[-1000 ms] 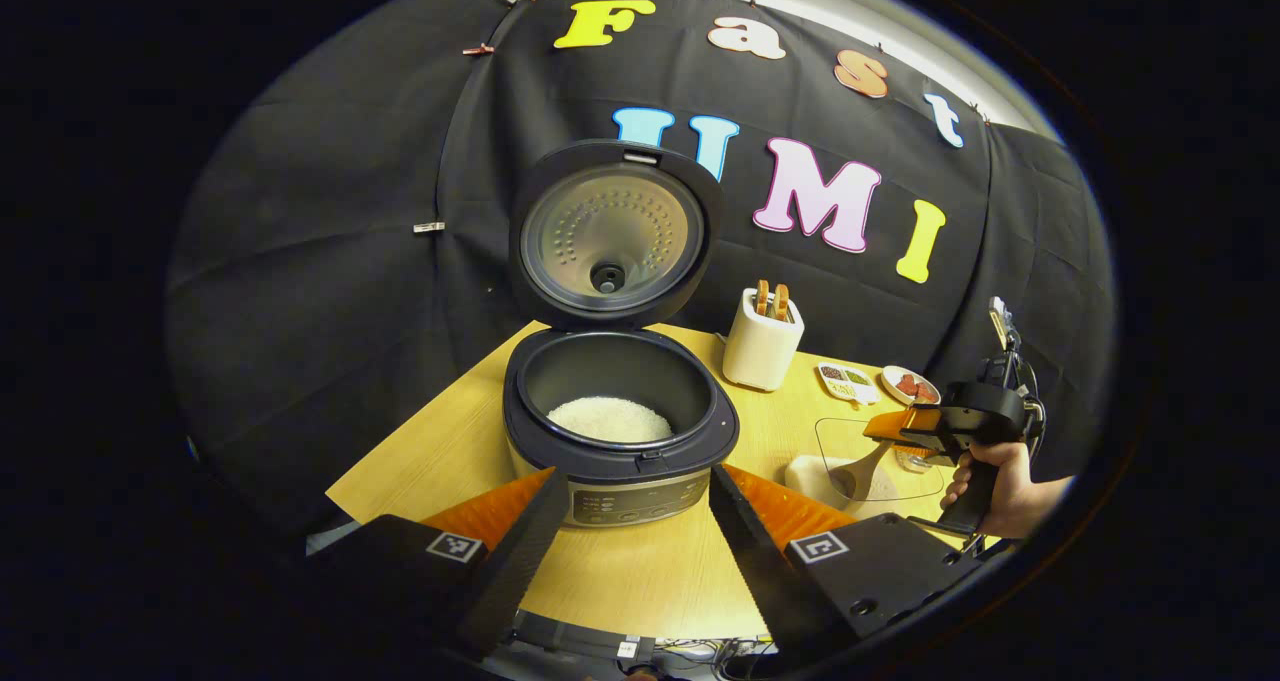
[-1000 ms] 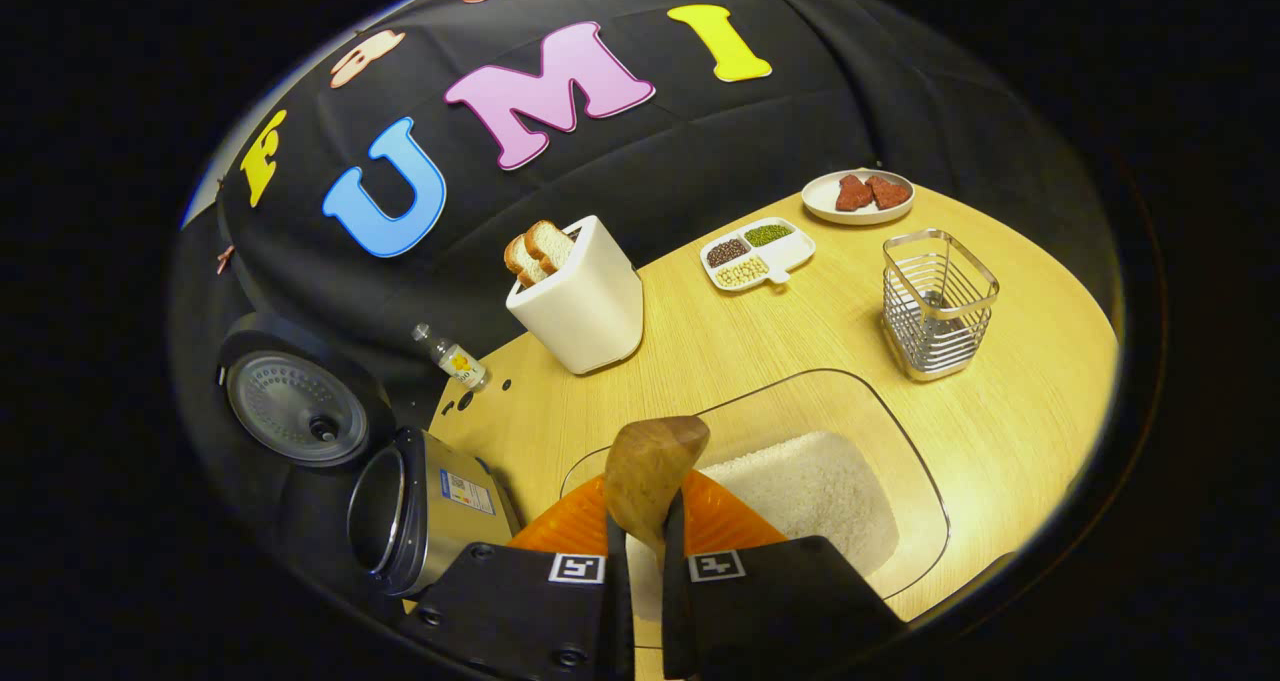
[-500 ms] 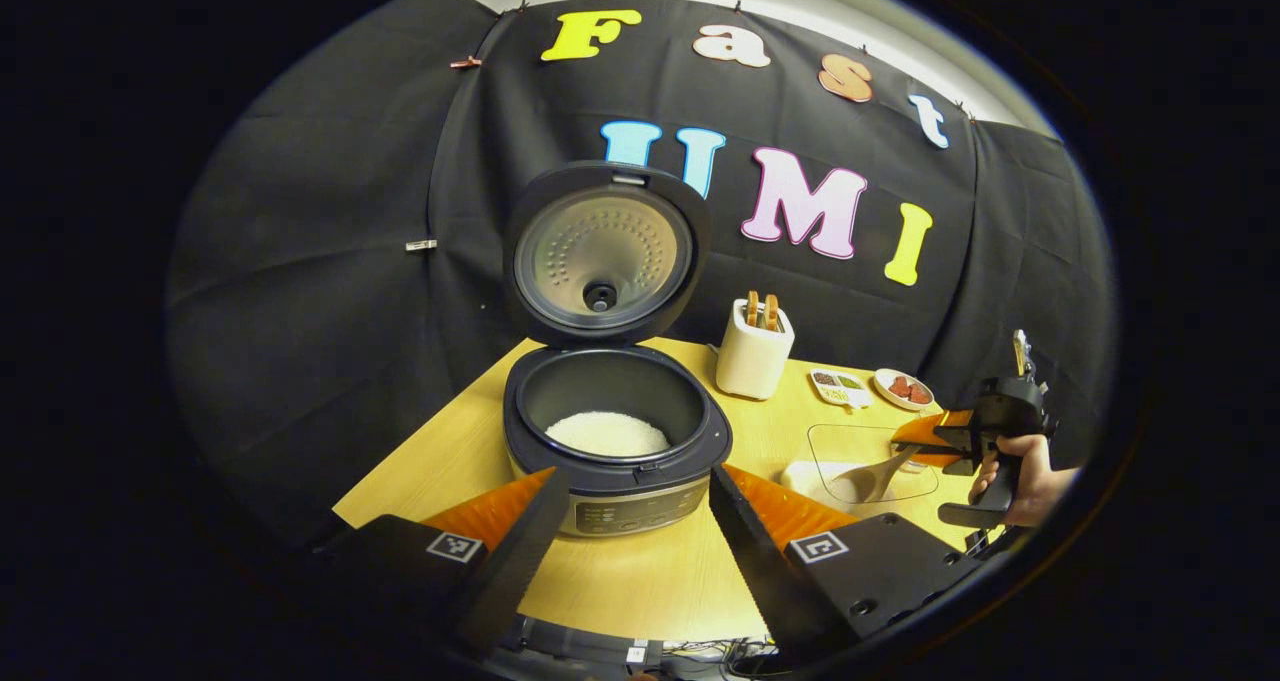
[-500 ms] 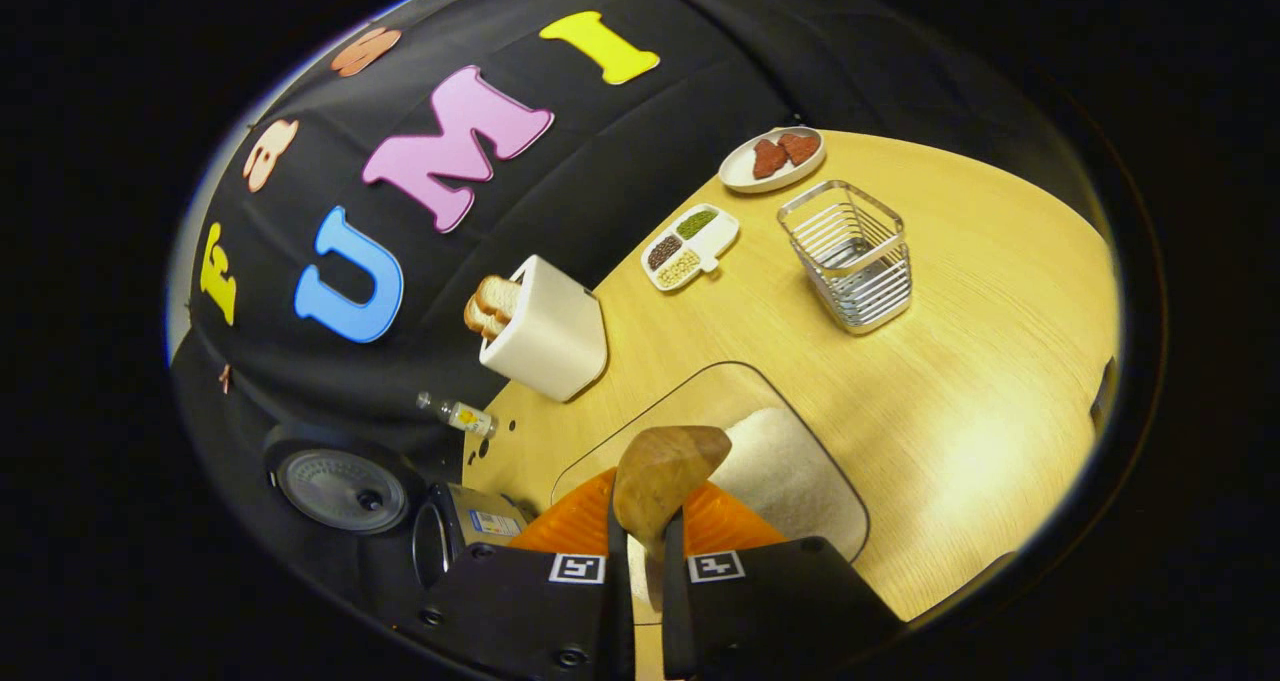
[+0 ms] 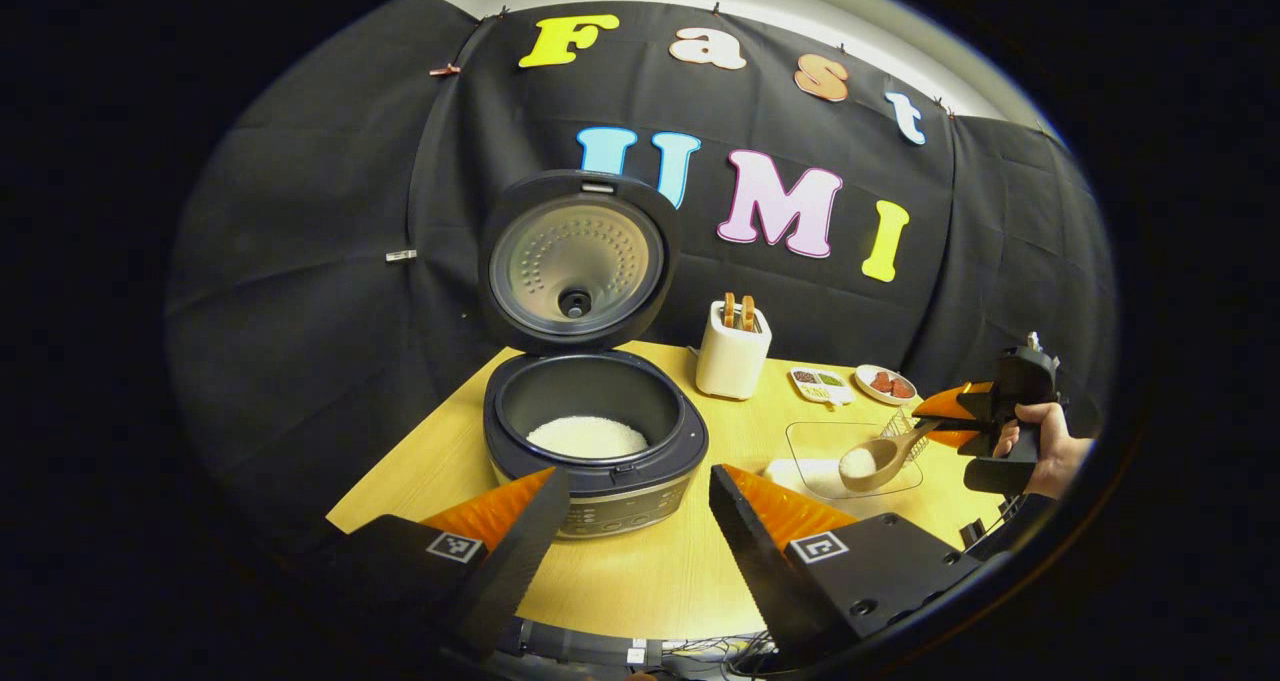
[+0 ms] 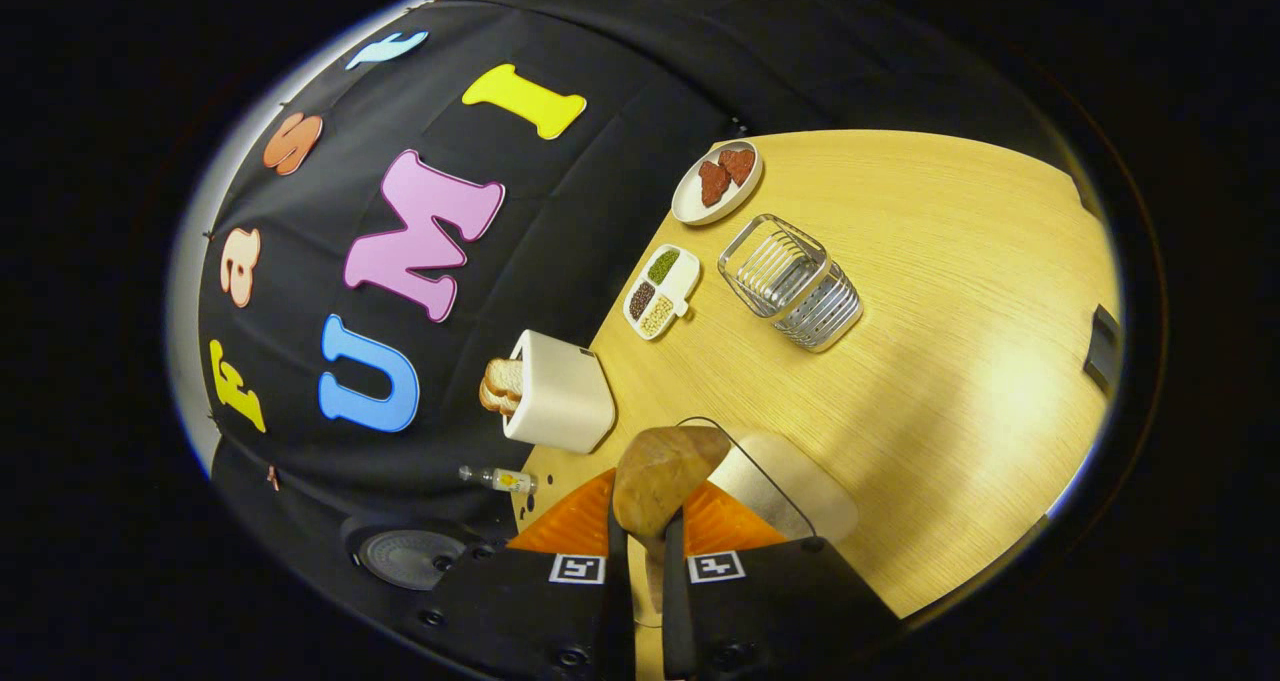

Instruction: Close the left gripper, press the button to open the rice cooker; take a wooden spoon from the chopstick holder with the right hand, scoop a spoonful of rice and pour it into the rice cooker, then put the wooden spoon back into the chopstick holder.

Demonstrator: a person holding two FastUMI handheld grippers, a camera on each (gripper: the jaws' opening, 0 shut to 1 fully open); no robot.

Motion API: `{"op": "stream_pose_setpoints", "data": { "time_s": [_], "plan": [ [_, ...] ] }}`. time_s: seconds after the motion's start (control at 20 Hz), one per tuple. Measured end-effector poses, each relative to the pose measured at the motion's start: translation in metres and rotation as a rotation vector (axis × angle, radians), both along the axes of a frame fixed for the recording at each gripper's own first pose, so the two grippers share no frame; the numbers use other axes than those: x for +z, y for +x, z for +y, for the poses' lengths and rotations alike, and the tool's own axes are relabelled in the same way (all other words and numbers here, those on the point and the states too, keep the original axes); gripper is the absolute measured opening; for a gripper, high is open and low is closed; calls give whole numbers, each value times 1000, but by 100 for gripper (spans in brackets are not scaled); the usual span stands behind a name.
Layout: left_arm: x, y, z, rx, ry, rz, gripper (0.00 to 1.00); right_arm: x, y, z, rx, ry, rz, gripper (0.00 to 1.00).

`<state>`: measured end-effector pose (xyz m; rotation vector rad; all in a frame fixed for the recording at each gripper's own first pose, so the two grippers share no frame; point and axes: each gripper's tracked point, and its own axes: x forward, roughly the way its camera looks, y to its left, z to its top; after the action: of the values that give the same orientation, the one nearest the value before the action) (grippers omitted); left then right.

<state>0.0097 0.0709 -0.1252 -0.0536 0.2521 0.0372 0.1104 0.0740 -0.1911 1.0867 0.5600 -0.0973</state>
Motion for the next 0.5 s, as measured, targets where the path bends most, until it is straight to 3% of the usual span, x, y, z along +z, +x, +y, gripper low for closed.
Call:
{"op": "stream_pose_setpoints", "data": {
  "time_s": [0.25, 0.5],
  "plan": [
    [5, -1, -1, -8, 2, -16, 96, 23, 4, 10, -6, 70, -23, 15],
    [3, -9, 9, 9, -12, -23, 96, 54, 12, 46, 37, 157, -63, 15]
  ]
}}
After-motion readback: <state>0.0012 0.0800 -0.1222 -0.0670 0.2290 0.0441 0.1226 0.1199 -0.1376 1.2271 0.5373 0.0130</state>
